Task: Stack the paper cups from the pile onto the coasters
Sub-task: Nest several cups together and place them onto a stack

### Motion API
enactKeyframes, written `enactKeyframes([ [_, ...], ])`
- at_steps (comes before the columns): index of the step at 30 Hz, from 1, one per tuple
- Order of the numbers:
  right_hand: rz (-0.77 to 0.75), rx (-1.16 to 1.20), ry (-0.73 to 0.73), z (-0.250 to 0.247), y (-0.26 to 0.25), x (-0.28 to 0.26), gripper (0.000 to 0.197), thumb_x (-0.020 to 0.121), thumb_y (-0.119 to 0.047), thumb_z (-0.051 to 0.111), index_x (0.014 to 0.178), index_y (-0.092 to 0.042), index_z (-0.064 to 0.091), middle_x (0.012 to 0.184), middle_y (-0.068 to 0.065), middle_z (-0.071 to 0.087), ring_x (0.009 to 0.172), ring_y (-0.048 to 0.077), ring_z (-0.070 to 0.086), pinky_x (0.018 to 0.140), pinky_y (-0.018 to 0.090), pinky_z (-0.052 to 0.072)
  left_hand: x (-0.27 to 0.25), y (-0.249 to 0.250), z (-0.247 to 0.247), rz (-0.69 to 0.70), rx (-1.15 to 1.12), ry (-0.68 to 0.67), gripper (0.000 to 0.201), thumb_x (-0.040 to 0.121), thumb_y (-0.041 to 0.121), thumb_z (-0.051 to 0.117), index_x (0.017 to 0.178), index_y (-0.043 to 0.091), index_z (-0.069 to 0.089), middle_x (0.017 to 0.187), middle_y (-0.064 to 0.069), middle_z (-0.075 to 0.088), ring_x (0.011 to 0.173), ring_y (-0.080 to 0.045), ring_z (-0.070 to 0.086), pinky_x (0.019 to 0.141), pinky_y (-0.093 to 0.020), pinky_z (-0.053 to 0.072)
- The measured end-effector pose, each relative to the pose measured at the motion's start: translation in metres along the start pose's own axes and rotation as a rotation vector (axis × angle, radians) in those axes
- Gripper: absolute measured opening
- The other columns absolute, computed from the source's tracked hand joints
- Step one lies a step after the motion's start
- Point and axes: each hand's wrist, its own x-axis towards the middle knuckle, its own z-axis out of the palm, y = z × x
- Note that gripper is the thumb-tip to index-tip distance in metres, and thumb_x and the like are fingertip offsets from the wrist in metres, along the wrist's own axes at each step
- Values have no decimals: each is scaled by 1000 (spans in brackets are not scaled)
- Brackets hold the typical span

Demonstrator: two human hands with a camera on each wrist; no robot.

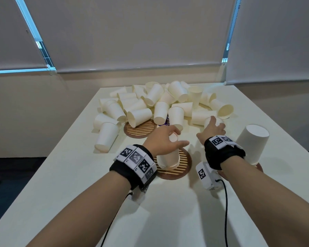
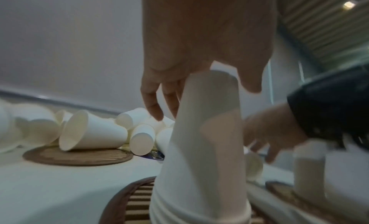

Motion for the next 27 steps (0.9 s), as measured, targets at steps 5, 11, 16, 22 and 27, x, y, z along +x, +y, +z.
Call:
enactKeyframes([
  [5, 46, -31, -50, 7, 6, 1, 72, 87, -10, 54, 147, -18, 15, 140, 24, 25, 125, 40, 37, 102, 46, 35, 9, -24, -45, -253, -131, 383, 41, 87, 47, 59, 111, 14, 64, 115, -2, 64, 106, -20, 59, 93, -37, 49],
  [11, 69, -18, -71, 10, 7, 1, 73, 85, -18, 56, 145, -19, 15, 138, 22, 25, 125, 40, 35, 102, 48, 34, 9, -92, -75, -589, 257, 270, 48, 87, 22, 55, 133, 16, 42, 135, -15, 37, 129, -35, 34, 103, -47, 36],
  [16, -12, -8, -26, 9, -3, 8, 75, 84, -28, 64, 145, -21, 22, 143, 20, 22, 127, 40, 33, 102, 46, 35, 6, -117, -70, -634, 280, 191, 64, 88, 21, 59, 145, 23, 30, 139, -19, 31, 127, -40, 37, 102, -44, 37],
  [22, -85, -69, -41, 16, -8, 16, 51, 84, -39, 63, 130, -19, 49, 142, 16, 25, 127, 39, 35, 106, 47, 34, 9, -109, -63, -599, 321, 102, 54, 89, 27, 57, 139, 23, 35, 131, -16, 36, 111, -37, 53, 81, -36, 43],
  [27, -96, -86, -6, 19, -8, 21, 20, 85, -13, 57, 105, -11, 60, 128, 18, 35, 117, 37, 40, 101, 47, 40, 20, -89, -64, -589, 403, 215, 44, 89, 36, 55, 121, 8, 44, 113, -13, 57, 95, -28, 56, 76, -35, 43],
])
